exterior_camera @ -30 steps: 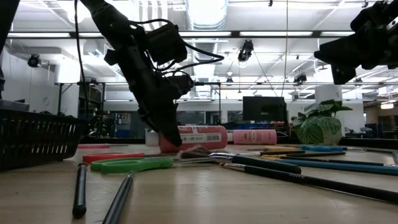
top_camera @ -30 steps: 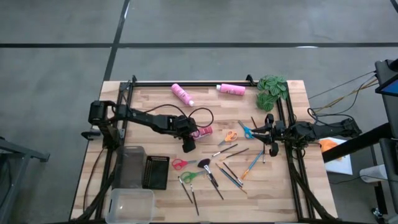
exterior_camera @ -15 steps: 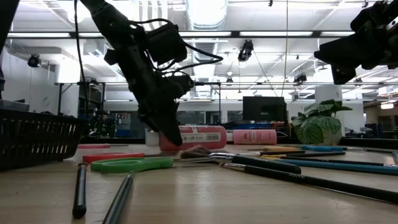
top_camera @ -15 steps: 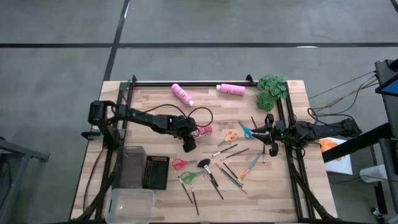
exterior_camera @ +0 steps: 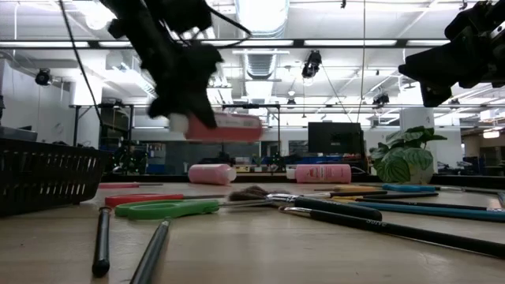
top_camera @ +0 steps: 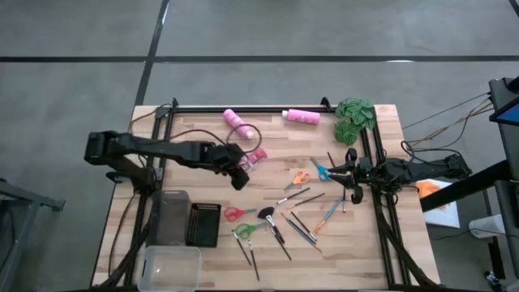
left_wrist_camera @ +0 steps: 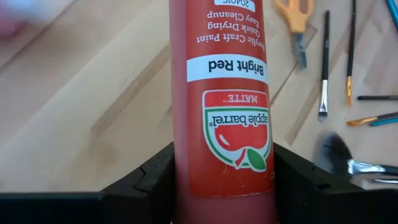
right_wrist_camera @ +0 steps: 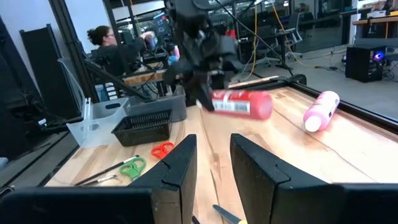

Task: Pick & Place Paint Supplies
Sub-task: Put the red paint bottle into the gray bin

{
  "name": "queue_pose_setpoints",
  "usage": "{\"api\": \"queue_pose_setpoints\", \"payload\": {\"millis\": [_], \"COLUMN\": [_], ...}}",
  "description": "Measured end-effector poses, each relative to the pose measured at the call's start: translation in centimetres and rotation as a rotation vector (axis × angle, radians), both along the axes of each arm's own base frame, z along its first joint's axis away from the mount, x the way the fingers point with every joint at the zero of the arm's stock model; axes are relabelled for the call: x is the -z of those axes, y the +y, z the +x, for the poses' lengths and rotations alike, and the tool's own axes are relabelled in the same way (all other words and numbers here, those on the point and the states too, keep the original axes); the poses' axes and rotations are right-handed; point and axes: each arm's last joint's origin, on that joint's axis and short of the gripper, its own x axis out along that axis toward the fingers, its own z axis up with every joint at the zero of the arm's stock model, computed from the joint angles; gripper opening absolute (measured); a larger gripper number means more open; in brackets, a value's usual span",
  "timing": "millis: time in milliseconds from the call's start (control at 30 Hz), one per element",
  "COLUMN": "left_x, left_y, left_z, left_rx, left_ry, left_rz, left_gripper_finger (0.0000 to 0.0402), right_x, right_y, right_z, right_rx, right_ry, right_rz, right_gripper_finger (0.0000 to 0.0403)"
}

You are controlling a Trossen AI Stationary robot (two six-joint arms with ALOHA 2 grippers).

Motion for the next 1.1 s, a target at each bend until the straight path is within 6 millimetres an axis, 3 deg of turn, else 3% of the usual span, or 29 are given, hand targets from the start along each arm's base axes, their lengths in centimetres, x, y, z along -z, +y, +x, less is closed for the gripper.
{"api": "queue_pose_setpoints", "payload": {"millis": [333,500,833,1100], "left_x": [-4.8,-5.3,-4.8,-6.9], "left_y": [-3.4,-5.9,-9.6,-12.1], "left_z": [-6.1,-8.5,-11.3,-13.3], "left_rx": [-0.244,-0.380,-0.627,-0.756], "left_ry": [-0.014,0.009,0.081,0.121], "left_rz": [-0.059,-0.119,-0.243,-0.292], "left_gripper_finger": [0.0195,0.0195,0.0195,0.0195], "right_x": [0.0,0.0,0.0,0.0], "right_y": [0.0,0.0,0.0,0.0], "right_z": [0.0,0.0,0.0,0.0], "right_rx": [0.000,0.000,0.000,0.000], "right_ry": [-0.001,-0.001,0.000,-0.001], "right_rz": [0.000,0.000,0.000,0.000], "right_gripper_finger": [0.0095,0.0095,0.0095,0.0095]}}
